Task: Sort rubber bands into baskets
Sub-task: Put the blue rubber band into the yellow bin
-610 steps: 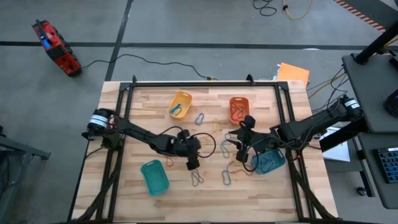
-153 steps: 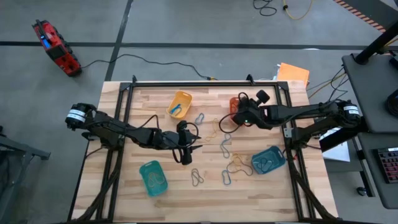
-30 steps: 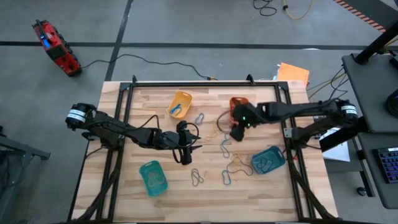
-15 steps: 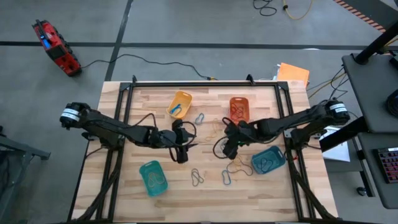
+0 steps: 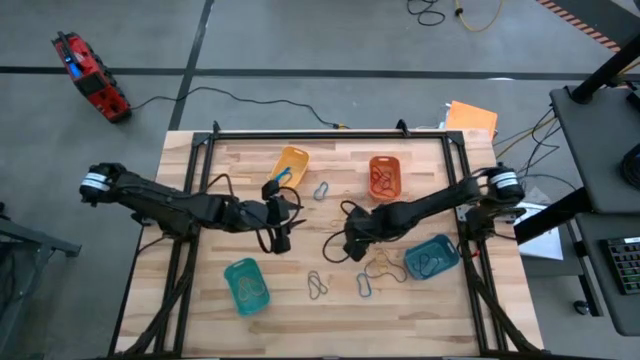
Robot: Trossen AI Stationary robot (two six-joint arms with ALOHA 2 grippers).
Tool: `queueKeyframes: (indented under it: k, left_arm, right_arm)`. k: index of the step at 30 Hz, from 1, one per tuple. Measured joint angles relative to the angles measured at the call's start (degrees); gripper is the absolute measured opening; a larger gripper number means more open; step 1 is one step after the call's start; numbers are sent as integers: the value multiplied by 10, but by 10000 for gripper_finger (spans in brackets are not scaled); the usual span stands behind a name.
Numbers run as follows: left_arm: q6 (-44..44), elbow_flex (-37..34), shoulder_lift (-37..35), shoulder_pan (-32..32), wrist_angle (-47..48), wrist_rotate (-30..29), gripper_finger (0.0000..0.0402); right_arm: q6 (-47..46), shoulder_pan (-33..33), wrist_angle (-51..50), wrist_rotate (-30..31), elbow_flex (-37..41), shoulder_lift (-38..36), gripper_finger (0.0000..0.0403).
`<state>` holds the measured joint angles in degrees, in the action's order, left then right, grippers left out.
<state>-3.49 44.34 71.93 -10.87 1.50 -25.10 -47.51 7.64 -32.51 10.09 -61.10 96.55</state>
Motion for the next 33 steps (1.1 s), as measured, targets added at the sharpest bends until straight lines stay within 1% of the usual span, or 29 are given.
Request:
queueKeyframes:
  k: [6,11,15,17,19,22,25,28,33]
  left_arm:
    - [6,0,11,0,1,0,152]
    - [13,0,22,0,0,0,152]
    - [13,0,26,0,-1,0,152]
    - [13,0,27,0,-1,0,152]
    - [13,0,27,0,-8,0,152]
    - [14,0,27,0,-30,3,152]
    - [19,0,26,0,-61,37,152]
    - [30,0,26,0,-69,62,152]
    - [2,-1,26,0,-71,56,155]
  right_arm:
    - [-11,0,-64,5,-58,64,185]
    - [-5,1,-66,5,-79,97,185]
    - [-5,1,-60,7,-76,103,177]
    - [-5,1,-58,6,-72,102,160]
    - [-5,1,-58,6,-68,100,133]
    - [10,1,-55,9,-64,99,80]
    - [24,1,-55,12,-59,99,24]
    - [44,2,-54,11,-56,97,14]
    - [90,8,-50,13,-53,76,9]
